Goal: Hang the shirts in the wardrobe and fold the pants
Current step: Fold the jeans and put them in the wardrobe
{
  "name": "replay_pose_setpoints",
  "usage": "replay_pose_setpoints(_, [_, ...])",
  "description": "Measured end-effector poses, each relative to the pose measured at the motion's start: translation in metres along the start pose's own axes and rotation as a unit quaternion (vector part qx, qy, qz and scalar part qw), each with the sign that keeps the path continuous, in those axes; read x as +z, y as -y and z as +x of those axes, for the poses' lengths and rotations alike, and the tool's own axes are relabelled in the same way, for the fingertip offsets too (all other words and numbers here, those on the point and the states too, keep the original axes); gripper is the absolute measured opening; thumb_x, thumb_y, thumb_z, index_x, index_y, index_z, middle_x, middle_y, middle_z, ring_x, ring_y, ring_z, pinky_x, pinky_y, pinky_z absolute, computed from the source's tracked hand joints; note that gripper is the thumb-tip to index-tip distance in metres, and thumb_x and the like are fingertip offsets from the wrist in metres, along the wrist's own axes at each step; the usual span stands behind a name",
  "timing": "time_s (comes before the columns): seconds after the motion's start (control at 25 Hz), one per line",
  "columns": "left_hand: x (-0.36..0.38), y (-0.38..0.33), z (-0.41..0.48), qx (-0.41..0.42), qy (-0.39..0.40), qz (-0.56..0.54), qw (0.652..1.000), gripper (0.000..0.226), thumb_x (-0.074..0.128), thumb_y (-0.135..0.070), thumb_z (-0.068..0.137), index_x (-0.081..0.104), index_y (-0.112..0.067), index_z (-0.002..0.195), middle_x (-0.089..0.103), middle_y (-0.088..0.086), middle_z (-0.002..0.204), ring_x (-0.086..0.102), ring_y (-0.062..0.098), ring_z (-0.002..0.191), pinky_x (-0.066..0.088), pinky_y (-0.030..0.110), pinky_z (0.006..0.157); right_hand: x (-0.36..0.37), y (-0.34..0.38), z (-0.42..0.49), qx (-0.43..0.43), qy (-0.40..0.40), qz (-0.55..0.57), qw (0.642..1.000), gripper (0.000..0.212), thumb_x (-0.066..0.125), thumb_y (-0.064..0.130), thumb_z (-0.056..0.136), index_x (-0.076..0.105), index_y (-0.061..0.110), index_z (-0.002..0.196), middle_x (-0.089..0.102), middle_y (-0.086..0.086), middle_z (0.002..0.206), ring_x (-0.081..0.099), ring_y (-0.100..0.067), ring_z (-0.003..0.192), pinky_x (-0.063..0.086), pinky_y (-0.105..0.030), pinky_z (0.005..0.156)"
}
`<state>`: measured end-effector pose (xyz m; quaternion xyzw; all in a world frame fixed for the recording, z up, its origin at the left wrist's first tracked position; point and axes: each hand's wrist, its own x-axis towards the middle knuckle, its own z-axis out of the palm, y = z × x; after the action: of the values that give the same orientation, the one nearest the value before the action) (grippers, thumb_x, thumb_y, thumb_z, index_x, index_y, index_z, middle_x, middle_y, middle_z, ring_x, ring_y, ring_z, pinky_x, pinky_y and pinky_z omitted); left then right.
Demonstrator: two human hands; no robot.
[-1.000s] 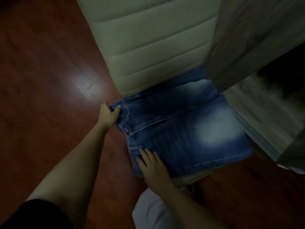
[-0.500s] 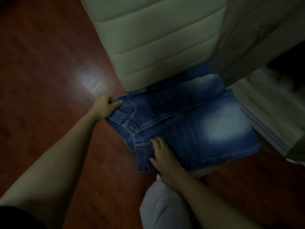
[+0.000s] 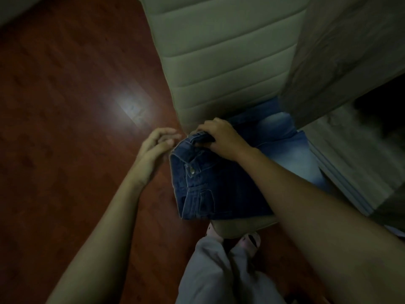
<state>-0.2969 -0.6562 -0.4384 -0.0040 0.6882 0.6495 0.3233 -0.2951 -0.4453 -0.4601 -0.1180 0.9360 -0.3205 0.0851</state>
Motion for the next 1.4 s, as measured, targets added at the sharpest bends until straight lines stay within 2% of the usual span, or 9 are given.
replay_pose_setpoints(0.12, [0.005,0.048,-0.022,-0.040,0.048,0.054,0.997,0.068,0.064,-0.070,0.065,0.045,-0.046,0.126,0.051,-0.015,0.134,0.051,0.005,0.122,0.043,0.028,0.100,0.009,-0.003,-0.011,0.025,-0.049,0.087,0.995,0.020,0.066,0.018,0.084,0.065,0.007,0.100,0.063,-0.015,0.094,0.054,-0.032,0.089,0.043,-0.039,0.075])
replay_pose_setpoints(0.28, [0.030,0.103,-0.037,-0.090,0.008,0.189,0.978,0.052,0.079,-0.038,0.071,0.055,-0.032,0.116,0.062,-0.018,0.107,0.063,-0.002,0.096,0.050,0.015,0.080,0.015,0.001,-0.024,0.030,-0.091,0.111,0.989,0.018,0.062,0.024,0.085,0.065,0.009,0.092,0.062,-0.011,0.086,0.053,-0.028,0.083,0.042,-0.034,0.071])
replay_pose_setpoints(0.4, [0.035,0.140,-0.040,-0.152,-0.014,0.348,0.925,0.041,0.077,-0.034,0.076,0.065,-0.013,0.109,0.064,-0.001,0.090,0.060,0.017,0.084,0.047,0.026,0.069,0.009,0.003,-0.032,0.040,-0.125,0.131,0.983,0.016,0.063,0.024,0.084,0.065,0.009,0.088,0.062,-0.011,0.084,0.054,-0.030,0.082,0.045,-0.038,0.070])
replay_pose_setpoints(0.56, [0.041,0.139,-0.060,-0.168,0.008,0.223,0.960,0.033,0.075,-0.027,0.069,0.068,-0.003,0.091,0.069,0.021,0.086,0.066,0.033,0.077,0.055,0.050,0.071,-0.016,0.003,-0.046,0.063,-0.155,0.132,0.977,0.019,0.063,0.024,0.082,0.065,0.007,0.090,0.064,-0.014,0.087,0.059,-0.033,0.085,0.049,-0.042,0.072])
replay_pose_setpoints(0.72, [0.061,0.060,-0.069,-0.128,0.017,0.117,0.985,0.031,0.069,-0.008,0.066,0.062,0.012,0.089,0.068,0.020,0.082,0.066,0.030,0.074,0.052,0.048,0.072,-0.094,0.004,-0.066,0.126,-0.260,0.162,0.944,0.024,0.060,0.016,0.083,0.063,-0.006,0.091,0.064,-0.022,0.089,0.059,-0.027,0.083,0.041,-0.032,0.069])
replay_pose_setpoints(0.96, [0.167,-0.120,-0.063,-0.001,0.197,0.174,0.965,0.020,0.073,-0.003,0.073,0.070,-0.006,0.093,0.075,0.006,0.086,0.071,0.021,0.080,0.056,0.031,0.068,-0.263,-0.004,-0.146,0.247,-0.416,0.235,0.843,0.017,0.055,0.007,0.091,0.060,-0.004,0.102,0.065,-0.021,0.097,0.060,-0.024,0.088,0.049,-0.028,0.074])
replay_pose_setpoints(1.08, [0.226,-0.203,-0.069,0.052,0.233,0.190,0.952,0.018,0.070,0.001,0.076,0.068,-0.012,0.087,0.075,-0.004,0.078,0.071,0.015,0.074,0.056,0.025,0.065,-0.339,0.001,-0.207,0.255,-0.500,0.190,0.805,0.006,0.054,0.009,0.091,0.059,0.005,0.092,0.062,-0.009,0.085,0.055,-0.017,0.083,0.042,-0.016,0.059])
replay_pose_setpoints(1.24, [0.287,-0.313,-0.090,0.129,0.284,0.233,0.921,0.062,0.077,-0.017,0.056,0.056,-0.017,0.115,0.069,0.011,0.107,0.068,0.029,0.094,0.055,0.044,0.086,-0.434,0.024,-0.290,0.266,-0.594,0.111,0.751,0.008,0.053,0.008,0.091,0.059,0.004,0.093,0.061,-0.009,0.090,0.052,-0.016,0.086,0.033,-0.021,0.066])
replay_pose_setpoints(1.4, [0.332,-0.423,-0.117,0.271,0.289,0.344,0.851,0.073,0.067,-0.002,0.073,0.032,-0.038,0.127,0.057,0.008,0.115,0.062,0.025,0.099,0.055,0.039,0.080,-0.506,0.057,-0.358,0.245,-0.655,0.056,0.713,0.018,0.054,0.016,0.092,0.062,0.001,0.098,0.065,-0.015,0.093,0.056,-0.021,0.084,0.040,-0.028,0.069])
